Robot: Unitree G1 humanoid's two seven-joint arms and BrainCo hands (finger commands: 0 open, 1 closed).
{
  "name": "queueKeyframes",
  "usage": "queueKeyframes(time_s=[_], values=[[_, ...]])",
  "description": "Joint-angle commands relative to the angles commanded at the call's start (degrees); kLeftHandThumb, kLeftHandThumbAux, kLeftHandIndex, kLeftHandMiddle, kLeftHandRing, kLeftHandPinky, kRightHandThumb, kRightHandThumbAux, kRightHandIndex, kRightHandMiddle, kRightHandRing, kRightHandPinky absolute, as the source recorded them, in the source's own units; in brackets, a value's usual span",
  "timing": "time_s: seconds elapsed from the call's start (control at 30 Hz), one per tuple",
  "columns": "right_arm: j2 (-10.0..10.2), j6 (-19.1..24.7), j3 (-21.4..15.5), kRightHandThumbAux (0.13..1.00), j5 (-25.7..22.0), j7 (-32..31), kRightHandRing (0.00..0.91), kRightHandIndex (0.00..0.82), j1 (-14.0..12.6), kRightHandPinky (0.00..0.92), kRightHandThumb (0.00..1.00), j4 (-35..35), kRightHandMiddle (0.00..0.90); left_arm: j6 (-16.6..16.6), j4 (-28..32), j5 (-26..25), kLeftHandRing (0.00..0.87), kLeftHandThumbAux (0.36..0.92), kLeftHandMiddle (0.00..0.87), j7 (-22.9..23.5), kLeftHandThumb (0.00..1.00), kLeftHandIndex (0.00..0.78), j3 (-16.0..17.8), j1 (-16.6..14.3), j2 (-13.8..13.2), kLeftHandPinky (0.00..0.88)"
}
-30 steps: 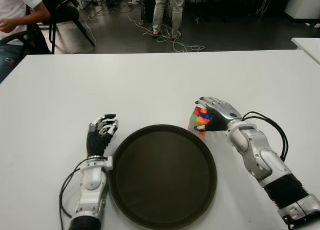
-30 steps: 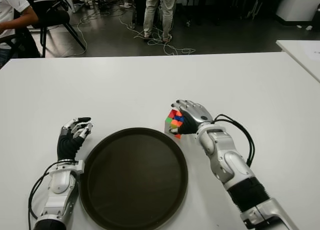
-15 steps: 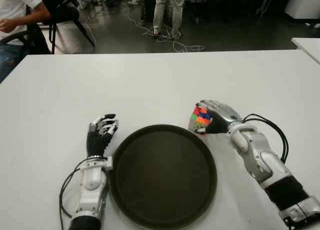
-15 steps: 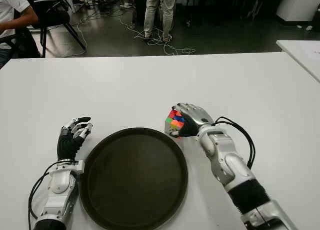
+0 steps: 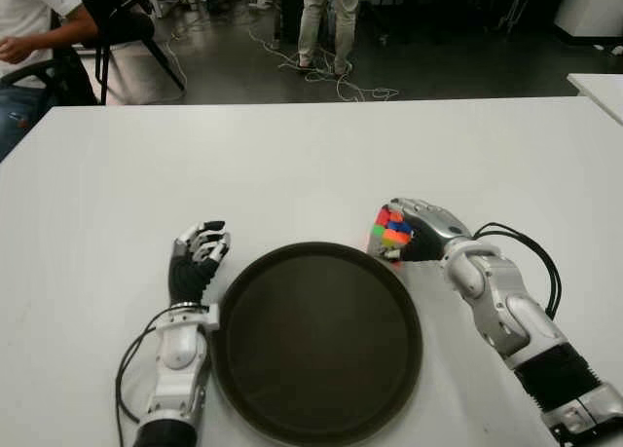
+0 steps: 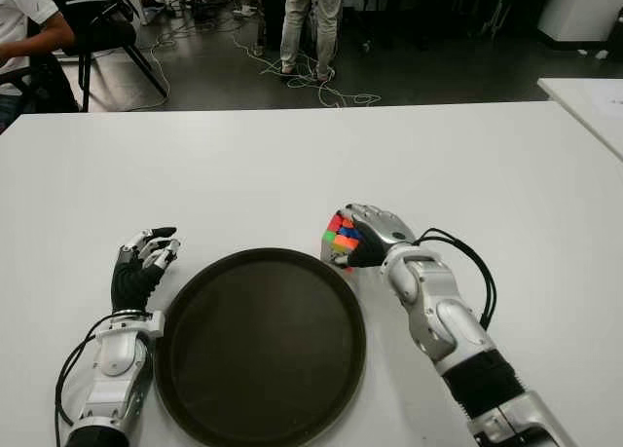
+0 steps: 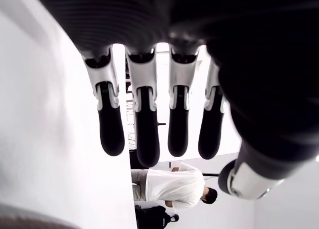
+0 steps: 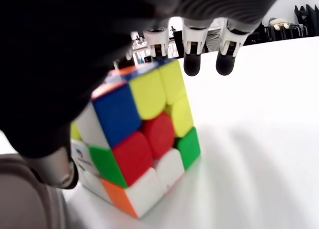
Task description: Pick up the Rubik's Cube and put it in the plate
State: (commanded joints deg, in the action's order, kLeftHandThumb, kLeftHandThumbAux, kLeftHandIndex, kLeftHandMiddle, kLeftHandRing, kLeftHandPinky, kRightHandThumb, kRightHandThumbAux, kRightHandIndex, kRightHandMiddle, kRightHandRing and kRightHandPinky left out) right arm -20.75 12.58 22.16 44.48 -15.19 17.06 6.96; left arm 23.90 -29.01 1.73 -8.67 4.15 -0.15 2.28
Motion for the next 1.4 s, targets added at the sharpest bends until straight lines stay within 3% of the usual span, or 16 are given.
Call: queueKeyframes(time_s=[0.23, 0.57, 0.93, 1.4], values=[[-0.27, -0.57, 0.39, 0.601, 0.27, 0.77, 0.0, 0.0, 0.35, 0.023, 0.194, 0.32, 0.0, -0.25, 0.22, 0.12, 0.394, 0.711, 0.361, -0.27, 0.703, 0.414, -0.01, -0.04, 0.14, 0.425], [-1.38, -5.44, 0.89, 0.619, 0.85, 4.43, 0.0, 0.0, 1.79, 0.019, 0.208, 3.31, 0.0, 0.46, 0.31, 0.26, 0.386, 0.712, 0.355, 0.13, 0.702, 0.414, -0.23, 0.06, -0.05, 0.417], [-1.35, -3.32, 1.58, 0.606, 3.23, 4.15, 0.0, 0.0, 3.77, 0.047, 0.188, 2.76, 0.0, -1.57, 2.09, -0.29, 0.374, 0.711, 0.34, 0.04, 0.706, 0.416, -0.16, 0.48, 0.47, 0.411], [-1.06, -2.13, 1.85, 0.607, 4.02, 4.16, 0.0, 0.0, 4.56, 0.046, 0.23, 2.98, 0.0, -2.68, 2.86, -0.33, 0.385, 0.71, 0.348, 0.36, 0.705, 0.416, -0.26, 0.76, 0.4, 0.421]])
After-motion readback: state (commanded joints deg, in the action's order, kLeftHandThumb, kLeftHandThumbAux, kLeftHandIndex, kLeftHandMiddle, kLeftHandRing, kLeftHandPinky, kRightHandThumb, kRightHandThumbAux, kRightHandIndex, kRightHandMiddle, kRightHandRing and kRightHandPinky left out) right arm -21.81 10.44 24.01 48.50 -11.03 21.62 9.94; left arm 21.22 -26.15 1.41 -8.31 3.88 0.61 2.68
